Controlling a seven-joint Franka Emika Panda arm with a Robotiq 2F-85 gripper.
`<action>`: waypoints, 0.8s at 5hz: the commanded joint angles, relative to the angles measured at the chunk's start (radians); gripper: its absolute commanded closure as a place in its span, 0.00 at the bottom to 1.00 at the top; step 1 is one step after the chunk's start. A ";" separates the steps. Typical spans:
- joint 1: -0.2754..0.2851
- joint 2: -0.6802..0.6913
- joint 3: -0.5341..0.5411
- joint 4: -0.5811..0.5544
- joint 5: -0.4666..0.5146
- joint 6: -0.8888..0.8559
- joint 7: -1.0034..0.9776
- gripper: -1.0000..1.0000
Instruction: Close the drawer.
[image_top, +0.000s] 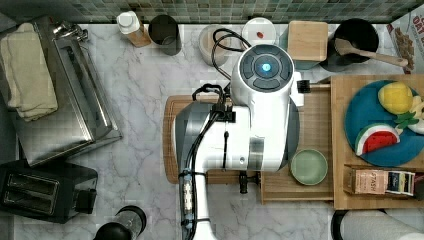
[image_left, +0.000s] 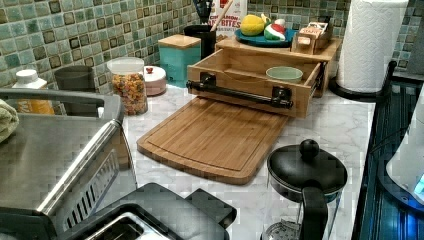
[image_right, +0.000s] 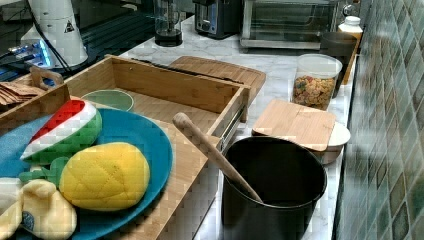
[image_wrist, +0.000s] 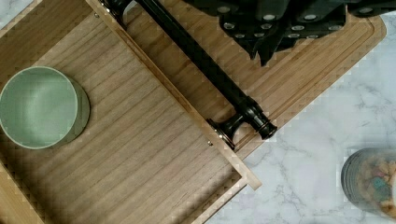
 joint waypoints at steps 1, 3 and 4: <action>-0.001 0.000 0.000 -0.010 -0.006 0.000 0.000 1.00; 0.008 0.011 0.012 -0.007 0.004 -0.005 -0.081 1.00; 0.036 -0.068 0.037 -0.146 -0.022 0.144 -0.141 1.00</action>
